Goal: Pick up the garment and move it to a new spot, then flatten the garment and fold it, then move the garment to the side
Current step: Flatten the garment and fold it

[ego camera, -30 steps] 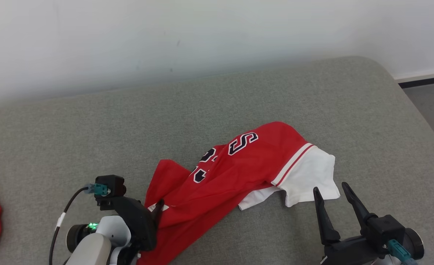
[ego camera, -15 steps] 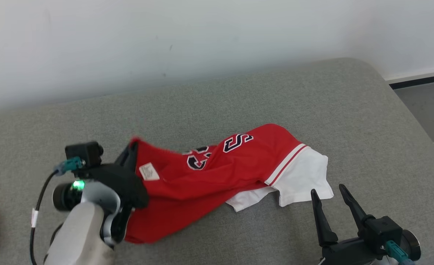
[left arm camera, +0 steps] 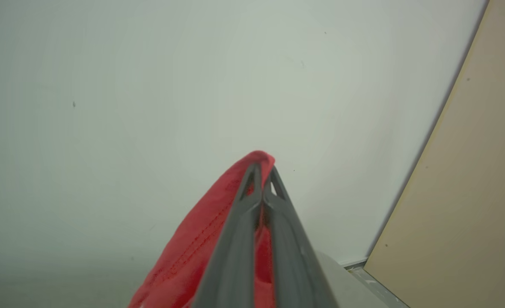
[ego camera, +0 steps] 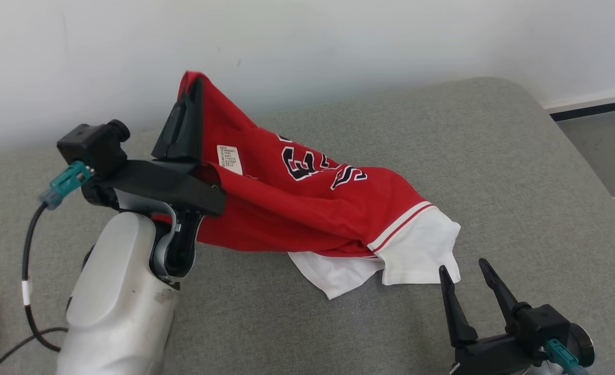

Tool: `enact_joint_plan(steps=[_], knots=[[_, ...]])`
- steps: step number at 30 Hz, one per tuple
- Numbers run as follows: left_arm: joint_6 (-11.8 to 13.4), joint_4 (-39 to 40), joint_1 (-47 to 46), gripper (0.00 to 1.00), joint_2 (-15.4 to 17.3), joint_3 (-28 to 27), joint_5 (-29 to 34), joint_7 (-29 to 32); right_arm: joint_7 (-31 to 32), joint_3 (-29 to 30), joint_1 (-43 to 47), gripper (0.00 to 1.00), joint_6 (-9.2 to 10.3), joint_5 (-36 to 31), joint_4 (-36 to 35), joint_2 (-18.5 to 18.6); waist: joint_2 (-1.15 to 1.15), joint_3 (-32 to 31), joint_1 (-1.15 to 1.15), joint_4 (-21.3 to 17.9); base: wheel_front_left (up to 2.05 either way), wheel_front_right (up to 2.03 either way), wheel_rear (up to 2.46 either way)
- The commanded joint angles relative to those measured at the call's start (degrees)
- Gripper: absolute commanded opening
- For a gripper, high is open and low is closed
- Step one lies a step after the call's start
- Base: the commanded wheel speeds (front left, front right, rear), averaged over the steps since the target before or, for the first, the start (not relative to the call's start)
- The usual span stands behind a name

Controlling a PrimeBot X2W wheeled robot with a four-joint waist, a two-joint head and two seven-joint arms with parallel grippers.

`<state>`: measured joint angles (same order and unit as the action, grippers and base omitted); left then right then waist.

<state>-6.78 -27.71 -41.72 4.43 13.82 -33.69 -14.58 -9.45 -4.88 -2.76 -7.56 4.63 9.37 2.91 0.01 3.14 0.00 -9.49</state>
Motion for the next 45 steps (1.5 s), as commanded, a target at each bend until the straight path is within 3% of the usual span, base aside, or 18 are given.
enact_joint_plan(steps=[1,4,7,16,17,18,26,35,45], knots=[[-0.2,0.8,0.8,0.0,-0.2,-0.3,-1.3,-0.3,-0.4,0.1,-0.5,1.0,0.14,0.6,0.1,0.0,-0.01,0.1,0.0,0.1,0.0,0.0,0.0],[-0.6,-0.2,4.0,0.0,0.9,1.1,-3.3,-0.1,-0.7,0.6,-0.2,1.0,0.14,0.6,0.2,0.0,-0.01,0.3,0.0,0.6,0.0,0.0,0.0],[-0.2,-5.1,5.4,0.0,3.1,2.8,-1.3,1.4,-0.6,0.3,-0.6,1.0,0.15,0.7,0.5,0.0,-0.01,0.5,0.0,0.6,0.0,0.0,0.0],[5.0,-17.5,3.6,0.0,4.9,5.7,1.5,10.3,-0.8,0.3,-1.5,1.0,0.15,0.7,0.6,0.0,-0.01,1.5,0.0,1.5,0.0,0.0,0.0],[5.9,-18.2,3.2,0.31,5.2,5.9,1.9,10.7,-0.8,0.2,-1.5,1.0,0.14,0.8,0.7,0.0,-0.01,1.5,0.0,1.6,0.0,0.0,0.0],[6.4,-18.6,2.9,1.0,5.5,6.1,2.4,10.7,-0.9,0.2,-1.5,1.0,0.14,0.9,0.8,0.0,-0.01,1.5,0.0,1.7,0.0,0.0,0.0],[8.1,-18.9,4.2,1.0,6.9,6.9,2.8,13.4,-1.0,0.7,-0.6,1.0,0.14,1.2,1.4,0.0,-0.01,0.2,0.0,3.1,0.0,0.0,0.0],[8.8,-12.9,9.6,1.0,7.8,7.1,0.4,19.0,-0.7,1.0,0.4,1.0,0.14,1.4,1.3,0.0,-0.01,-1.5,0.0,5.2,0.0,0.0,0.0],[9.7,-9.4,10.9,1.0,8.4,7.9,-0.5,25.1,-0.7,-0.6,-0.4,1.0,0.14,2.0,1.2,0.0,-0.01,-0.8,0.0,3.4,0.0,0.0,0.0]])
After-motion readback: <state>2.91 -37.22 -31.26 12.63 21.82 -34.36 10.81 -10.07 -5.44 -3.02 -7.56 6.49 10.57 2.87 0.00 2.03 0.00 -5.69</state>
